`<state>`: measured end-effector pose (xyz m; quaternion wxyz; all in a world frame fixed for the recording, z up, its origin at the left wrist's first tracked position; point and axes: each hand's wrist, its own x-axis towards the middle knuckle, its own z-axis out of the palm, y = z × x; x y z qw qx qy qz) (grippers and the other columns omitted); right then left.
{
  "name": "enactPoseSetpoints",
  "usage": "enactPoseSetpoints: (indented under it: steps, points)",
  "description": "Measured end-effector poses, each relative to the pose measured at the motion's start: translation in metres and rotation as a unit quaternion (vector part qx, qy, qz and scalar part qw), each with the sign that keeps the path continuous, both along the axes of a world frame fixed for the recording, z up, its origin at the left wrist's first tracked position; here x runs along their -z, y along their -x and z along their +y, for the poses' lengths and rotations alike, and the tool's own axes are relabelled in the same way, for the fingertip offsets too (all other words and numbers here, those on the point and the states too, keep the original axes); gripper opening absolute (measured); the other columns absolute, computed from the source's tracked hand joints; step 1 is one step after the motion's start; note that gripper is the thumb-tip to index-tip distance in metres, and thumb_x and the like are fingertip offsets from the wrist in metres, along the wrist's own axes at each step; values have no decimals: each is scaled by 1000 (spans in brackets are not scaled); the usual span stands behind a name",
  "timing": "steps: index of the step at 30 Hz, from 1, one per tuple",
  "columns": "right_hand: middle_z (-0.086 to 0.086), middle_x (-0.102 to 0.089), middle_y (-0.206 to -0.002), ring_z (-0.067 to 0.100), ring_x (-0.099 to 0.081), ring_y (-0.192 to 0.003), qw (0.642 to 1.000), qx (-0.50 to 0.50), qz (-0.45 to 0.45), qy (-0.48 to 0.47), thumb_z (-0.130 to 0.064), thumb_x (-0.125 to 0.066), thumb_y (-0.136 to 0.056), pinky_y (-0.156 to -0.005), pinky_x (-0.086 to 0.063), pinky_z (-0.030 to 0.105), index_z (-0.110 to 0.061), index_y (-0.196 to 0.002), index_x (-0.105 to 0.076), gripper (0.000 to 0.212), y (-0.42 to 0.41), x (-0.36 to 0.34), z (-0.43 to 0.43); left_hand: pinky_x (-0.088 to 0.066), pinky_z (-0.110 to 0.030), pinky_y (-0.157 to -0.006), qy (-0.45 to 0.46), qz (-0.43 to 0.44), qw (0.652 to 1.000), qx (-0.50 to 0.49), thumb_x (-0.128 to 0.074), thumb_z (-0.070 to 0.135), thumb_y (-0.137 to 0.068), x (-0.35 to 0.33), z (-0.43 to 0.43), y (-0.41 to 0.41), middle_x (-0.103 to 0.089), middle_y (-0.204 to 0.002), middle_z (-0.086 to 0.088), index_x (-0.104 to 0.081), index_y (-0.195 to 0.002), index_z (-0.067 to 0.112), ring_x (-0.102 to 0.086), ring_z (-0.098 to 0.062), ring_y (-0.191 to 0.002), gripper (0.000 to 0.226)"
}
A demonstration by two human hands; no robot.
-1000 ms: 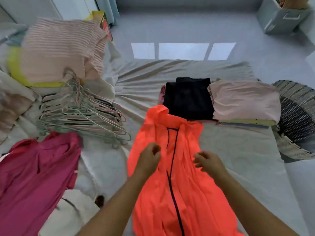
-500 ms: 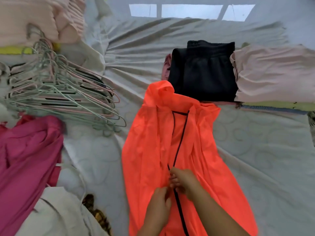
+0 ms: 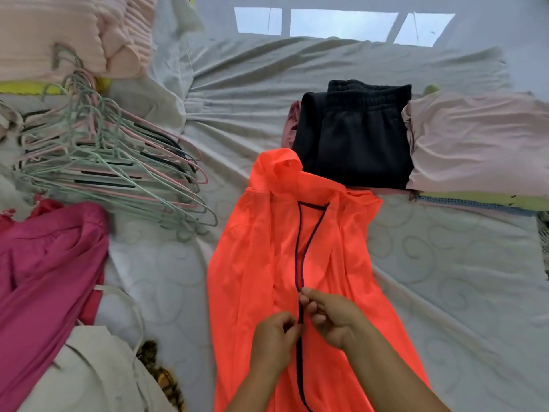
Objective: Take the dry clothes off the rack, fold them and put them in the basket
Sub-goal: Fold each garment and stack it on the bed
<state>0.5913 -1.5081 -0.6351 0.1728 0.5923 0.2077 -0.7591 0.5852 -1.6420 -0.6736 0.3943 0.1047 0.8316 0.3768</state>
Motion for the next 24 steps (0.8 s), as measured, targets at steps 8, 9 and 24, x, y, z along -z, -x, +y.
enactPoseSetpoints:
  steps: [8,9,24]
  points:
    - [0,-60,-43,0,-51,-31,991,59,62,-107,-7,-54,-92,-29,-32,7,-4,-73,-56,19,70,-18,65,-30,-15,-63,104,-48,985,127,-55,46,-63,-1,-48,-22,-53,-56,16,-37,-81,49,-46,4,-58,25]
    - [0,-60,-44,0,-51,-32,990,39,63,-117,-7,-55,-92,-30,-32,8,-5,-74,-57,19,71,-16,65,-29,-18,-62,122,-39,982,137,-60,44,-67,-2,-48,-17,-50,-56,7,-40,-85,46,-46,-1,-58,27]
    - [3,-45,-58,17,-41,-58,856,-210,-2,-471,-31,-67,-84,-51,-34,27,-12,-63,-53,32,4,52,95,-34,-38,-96,139,210,966,-61,-66,32,-83,11,51,164,-44,-124,-20,-44,-121,-2,-43,-34,-117,55]
